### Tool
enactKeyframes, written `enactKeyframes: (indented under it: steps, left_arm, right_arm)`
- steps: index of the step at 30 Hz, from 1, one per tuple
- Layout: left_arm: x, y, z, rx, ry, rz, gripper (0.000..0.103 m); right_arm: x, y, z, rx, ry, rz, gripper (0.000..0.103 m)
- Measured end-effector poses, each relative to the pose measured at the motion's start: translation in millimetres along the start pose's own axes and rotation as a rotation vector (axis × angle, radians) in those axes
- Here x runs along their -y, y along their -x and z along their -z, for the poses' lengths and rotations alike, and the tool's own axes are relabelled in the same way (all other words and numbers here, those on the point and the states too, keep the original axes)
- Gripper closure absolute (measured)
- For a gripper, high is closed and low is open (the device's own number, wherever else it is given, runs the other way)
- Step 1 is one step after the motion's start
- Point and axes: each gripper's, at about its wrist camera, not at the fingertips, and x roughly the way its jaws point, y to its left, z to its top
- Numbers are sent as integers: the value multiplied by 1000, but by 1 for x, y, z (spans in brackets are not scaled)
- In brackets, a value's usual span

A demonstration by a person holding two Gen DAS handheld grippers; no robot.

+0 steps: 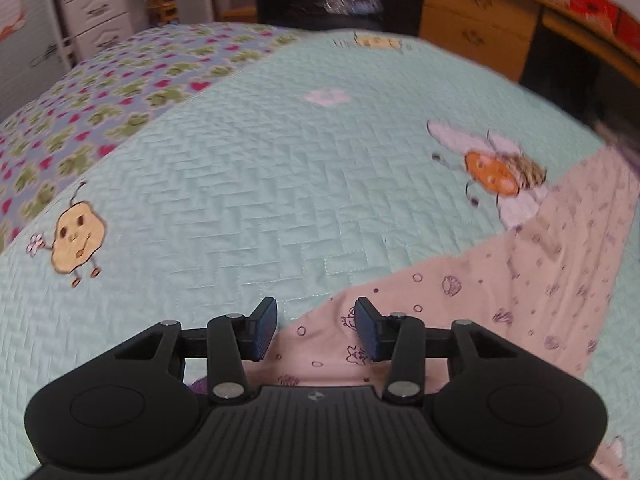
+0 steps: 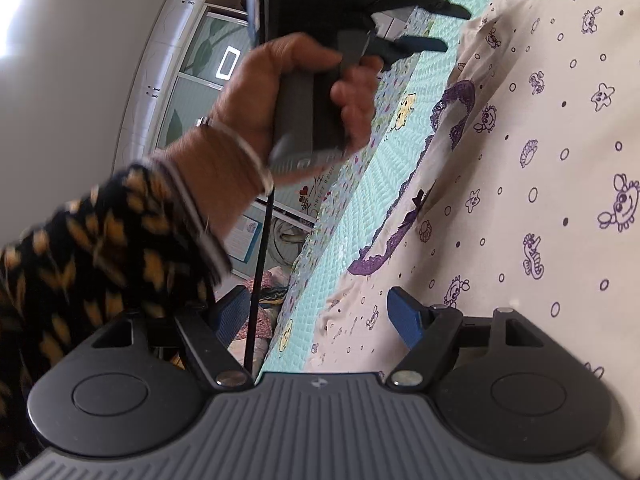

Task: Fold clothes

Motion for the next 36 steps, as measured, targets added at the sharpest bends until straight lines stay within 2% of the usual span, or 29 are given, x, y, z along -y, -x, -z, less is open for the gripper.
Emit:
enactKeyframes:
  steps: [2, 4, 6, 10, 15, 17, 18, 19, 23, 27, 29, 32, 34, 36]
  left_arm:
    - [6, -12, 2, -52, -50, -9, 75]
    - [14, -16, 4, -28, -102, -38, 93]
    - [17, -20, 3, -4, -118, -77, 93]
    - [18, -22, -2, 70, -121, -203, 96]
    - [-7, 13, -1, 148, -3, -240, 87]
    - [-20, 35, 3, 183, 53, -264, 69]
    - [-29, 50, 11, 200, 92, -306, 54]
    - [-38, 67, 22, 218, 134, -364, 51]
    - [-69, 152, 99, 271, 389, -566, 47]
    - [-63, 232, 214, 224, 651, -696, 44]
    - [-40, 264, 273, 177, 762, -713, 44]
    - [18, 304, 348, 135, 892, -710, 44]
    - [57, 324, 388, 103, 985, -720, 44]
    - [93, 335, 417, 78, 1048, -699, 44]
  right_arm:
    - [1, 0, -1, -1, -8, -4, 27]
    - [1, 0, -2, -2, -14, -5, 27]
    - [2, 0, -3, -1, -21, -7, 28]
    - [5, 0, -4, 5, -34, -3, 32]
    - [3, 0, -4, 1, -17, 2, 32]
    - [3, 1, -6, 1, -17, 3, 32]
    - [4, 1, -7, 2, -18, 2, 32]
    - [4, 1, -7, 2, -19, 3, 32]
    - [2, 2, -6, 0, -1, 14, 32]
    - [-2, 3, -8, -5, 13, 24, 32]
    - [-5, 0, -8, -13, 18, 25, 30]
    - [-11, 2, -9, -27, -3, -1, 26]
    - [-16, 4, -12, -37, -13, -10, 25]
    - [-26, 12, -16, -44, -12, -7, 25]
